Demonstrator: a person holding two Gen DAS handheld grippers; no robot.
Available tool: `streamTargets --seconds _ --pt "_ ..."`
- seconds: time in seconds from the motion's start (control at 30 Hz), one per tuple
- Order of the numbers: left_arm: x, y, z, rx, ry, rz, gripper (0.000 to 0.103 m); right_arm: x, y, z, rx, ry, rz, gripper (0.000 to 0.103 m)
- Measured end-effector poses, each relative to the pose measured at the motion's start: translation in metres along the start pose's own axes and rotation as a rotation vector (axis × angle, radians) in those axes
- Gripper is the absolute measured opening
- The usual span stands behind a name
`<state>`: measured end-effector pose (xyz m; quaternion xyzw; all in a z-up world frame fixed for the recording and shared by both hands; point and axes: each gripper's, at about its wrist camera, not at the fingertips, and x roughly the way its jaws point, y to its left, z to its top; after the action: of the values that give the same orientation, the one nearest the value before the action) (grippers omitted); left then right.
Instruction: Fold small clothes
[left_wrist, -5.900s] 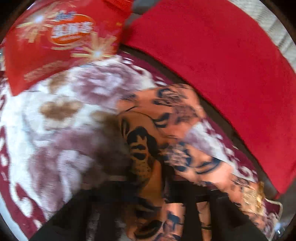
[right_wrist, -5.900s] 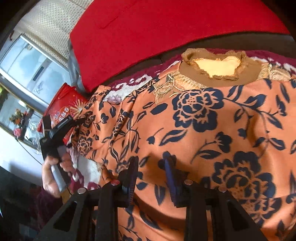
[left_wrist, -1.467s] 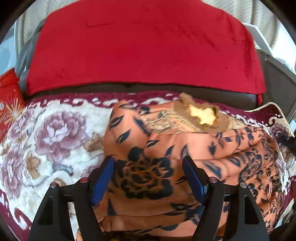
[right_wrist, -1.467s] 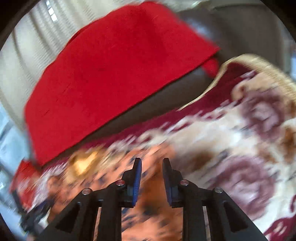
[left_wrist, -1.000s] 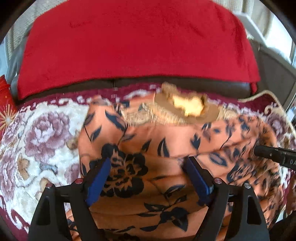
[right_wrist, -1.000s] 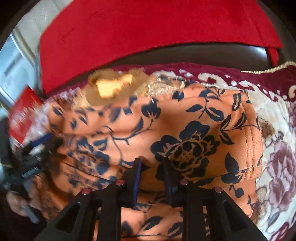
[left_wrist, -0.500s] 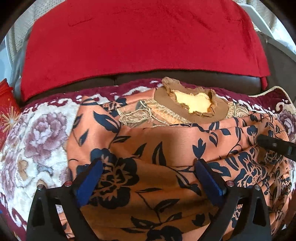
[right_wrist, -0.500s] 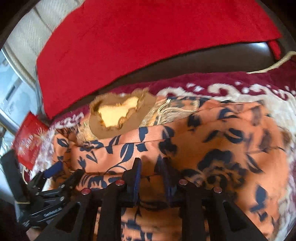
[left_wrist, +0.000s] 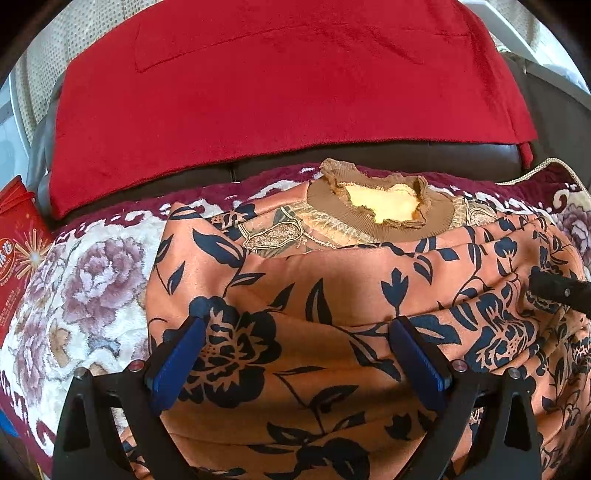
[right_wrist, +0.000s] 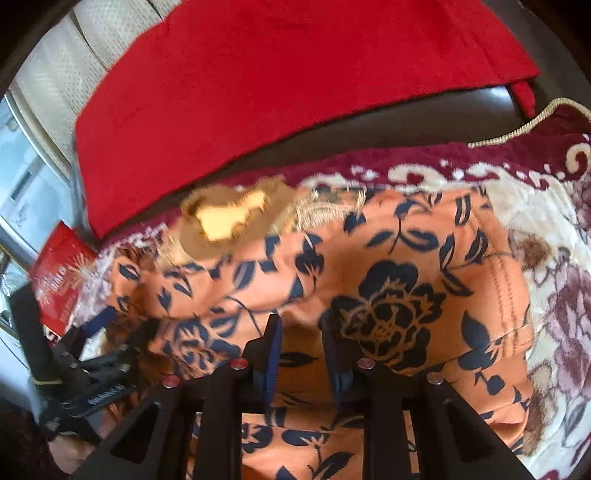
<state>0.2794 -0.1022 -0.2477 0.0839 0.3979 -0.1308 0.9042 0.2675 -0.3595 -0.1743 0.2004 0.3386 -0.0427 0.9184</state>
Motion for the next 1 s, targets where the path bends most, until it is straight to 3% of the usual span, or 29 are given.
streamTargets --seconds 0.07,0.13,0.27,0.5,0.63,0.77,1.0 --pt "0.001 0.000 0.000 -0.002 0.004 -0.003 0.100 0.000 0.002 -0.001 -0.023 0.013 -0.010 0.026" --pt "0.003 -0.001 0.001 -0.007 0.008 -0.005 0.100 0.017 0.001 -0.005 -0.033 0.091 -0.047 0.026" --pt "0.002 -0.001 0.001 0.002 0.001 -0.002 0.100 0.019 0.008 0.001 -0.058 0.079 -0.043 0.026" --pt "-0.029 0.002 -0.008 0.030 -0.047 0.019 0.100 -0.023 -0.003 -0.009 -0.049 -0.009 -0.006 0.026" --pt "-0.060 0.005 -0.017 0.018 -0.098 0.008 0.100 -0.060 -0.012 -0.040 -0.009 -0.086 0.015 0.026" --pt "-0.099 0.011 -0.052 0.026 -0.183 0.021 0.100 -0.094 -0.024 -0.074 0.034 -0.116 0.029 0.026" --pt "-0.143 0.012 -0.119 0.031 -0.176 0.002 0.100 -0.128 -0.029 -0.110 0.051 -0.140 -0.026 0.026"
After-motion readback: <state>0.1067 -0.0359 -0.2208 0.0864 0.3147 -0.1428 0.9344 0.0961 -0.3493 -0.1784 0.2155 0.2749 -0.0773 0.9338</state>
